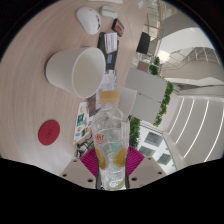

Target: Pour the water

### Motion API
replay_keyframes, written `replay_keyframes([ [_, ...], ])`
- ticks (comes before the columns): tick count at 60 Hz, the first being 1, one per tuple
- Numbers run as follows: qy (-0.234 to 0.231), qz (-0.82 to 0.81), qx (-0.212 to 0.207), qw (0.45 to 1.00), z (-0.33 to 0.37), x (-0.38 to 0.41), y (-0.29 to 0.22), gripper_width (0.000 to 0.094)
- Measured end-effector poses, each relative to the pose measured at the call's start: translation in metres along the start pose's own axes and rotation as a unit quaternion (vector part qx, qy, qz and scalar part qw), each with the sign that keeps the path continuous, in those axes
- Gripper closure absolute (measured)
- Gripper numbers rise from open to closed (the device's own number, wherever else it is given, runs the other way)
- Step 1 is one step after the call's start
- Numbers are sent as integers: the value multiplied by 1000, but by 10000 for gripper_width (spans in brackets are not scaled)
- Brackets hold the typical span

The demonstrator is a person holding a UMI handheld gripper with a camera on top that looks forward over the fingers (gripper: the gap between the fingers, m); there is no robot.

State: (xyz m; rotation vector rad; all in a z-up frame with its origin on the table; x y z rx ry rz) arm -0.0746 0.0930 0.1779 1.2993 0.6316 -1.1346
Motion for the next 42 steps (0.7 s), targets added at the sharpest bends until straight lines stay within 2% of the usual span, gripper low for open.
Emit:
replay_keyframes([
  [7, -9, 126, 18, 992, 0, -6, -4, 613],
  [11, -25, 139, 30, 990, 2, -10, -4, 614],
  [15, -21, 166, 35, 985, 9, -18, -7, 614],
  [28, -25, 154, 27, 987, 5, -28, -12, 614],
  [31, -15, 95, 26, 995, 11, -26, -14, 615],
  [32, -30, 72, 11, 997, 3, -30, -17, 614],
  [36, -40, -131, 17, 990, 1, -38, -15, 613],
  [38, -17, -264, 35, 964, 7, -42, -13, 613],
  [39, -4, -319, 31, 947, 15, -50, -6, 613],
  [41, -8, -438, 23, 899, 5, -57, -2, 614],
  [42, -5, -495, 16, 869, 5, -60, 0, 660],
])
Point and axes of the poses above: the point between the fingertips, and its own axes, seen from behind it with the camera up: x to the left, y down, z backward, against the way the camera looks, the point moved 1 cm from there along z, backward, against the way the camera looks, and after that the axes turned 4 degrees about z, right-handed, at the moved point
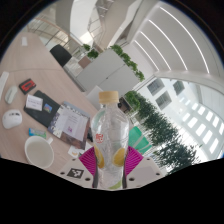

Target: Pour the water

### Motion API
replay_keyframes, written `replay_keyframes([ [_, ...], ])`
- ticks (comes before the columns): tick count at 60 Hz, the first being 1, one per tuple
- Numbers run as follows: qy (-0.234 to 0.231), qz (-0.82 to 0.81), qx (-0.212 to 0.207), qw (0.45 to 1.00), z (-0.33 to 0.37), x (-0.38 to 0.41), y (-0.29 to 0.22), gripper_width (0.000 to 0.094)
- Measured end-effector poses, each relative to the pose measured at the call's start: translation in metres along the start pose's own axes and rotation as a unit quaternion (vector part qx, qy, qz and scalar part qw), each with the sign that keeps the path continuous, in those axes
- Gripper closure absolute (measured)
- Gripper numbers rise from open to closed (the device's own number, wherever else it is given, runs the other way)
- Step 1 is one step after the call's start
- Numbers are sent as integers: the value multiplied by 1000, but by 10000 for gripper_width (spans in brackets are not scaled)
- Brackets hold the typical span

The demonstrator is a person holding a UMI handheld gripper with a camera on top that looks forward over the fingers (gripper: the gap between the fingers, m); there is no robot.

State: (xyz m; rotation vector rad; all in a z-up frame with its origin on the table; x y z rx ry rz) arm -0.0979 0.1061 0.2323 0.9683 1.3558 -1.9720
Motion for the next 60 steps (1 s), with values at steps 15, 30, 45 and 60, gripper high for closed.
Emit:
replay_keyframes([
  [15, -95, -453, -59, 884, -19, 42, 47, 546],
  [30, -126, -450, -85, 880, -45, 61, 97, 495],
  [45, -144, -432, -133, 881, -45, 81, 110, 477],
  [60, -190, -392, -67, 898, -24, 83, 123, 183],
])
Point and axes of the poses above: the point between the fingertips, and its own axes, seen from behind it with the camera up: x to the left, y down, z backward, against the way the camera looks, the point moved 1 cm from there along z, backward, against the way the camera looks, and after that the axes turned 4 degrees about z, right-handed, at the moved point
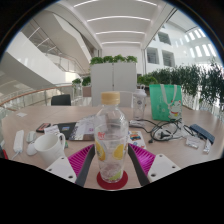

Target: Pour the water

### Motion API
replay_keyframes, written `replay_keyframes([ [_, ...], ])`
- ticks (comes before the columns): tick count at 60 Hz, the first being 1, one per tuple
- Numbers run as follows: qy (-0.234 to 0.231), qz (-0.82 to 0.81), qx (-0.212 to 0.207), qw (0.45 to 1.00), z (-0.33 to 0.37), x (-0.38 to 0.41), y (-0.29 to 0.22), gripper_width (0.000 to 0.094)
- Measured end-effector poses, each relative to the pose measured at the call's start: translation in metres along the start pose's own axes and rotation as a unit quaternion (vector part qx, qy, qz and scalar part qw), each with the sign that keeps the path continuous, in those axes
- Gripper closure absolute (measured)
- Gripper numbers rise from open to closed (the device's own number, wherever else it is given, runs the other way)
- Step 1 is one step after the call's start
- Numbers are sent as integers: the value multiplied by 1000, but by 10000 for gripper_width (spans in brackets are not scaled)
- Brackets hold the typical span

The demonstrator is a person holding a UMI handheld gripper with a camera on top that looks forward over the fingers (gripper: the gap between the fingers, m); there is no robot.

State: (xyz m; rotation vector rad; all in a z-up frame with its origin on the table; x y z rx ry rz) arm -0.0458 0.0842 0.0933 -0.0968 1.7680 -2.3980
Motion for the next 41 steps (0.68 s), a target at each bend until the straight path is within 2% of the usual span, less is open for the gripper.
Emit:
replay_keyframes([
  [2, 2, 1, 3, 1000, 14, -2, -1, 86],
  [3, 4, 0, 4, 1000, 19, -2, -2, 82],
  [21, 43, -30, 14, 999, 160, 41, -42, 100],
  [41, 73, -54, -20, 996, 327, 126, -105, 103],
])
Point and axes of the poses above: the point between the fingertips, and its own axes, seen from behind it with the camera up: x to the left, y down, z backward, against the way the camera looks, the point moved 1 cm from there along z, backward, against the way the camera looks, and after that the axes turned 4 degrees about z, right-handed, at the moved point
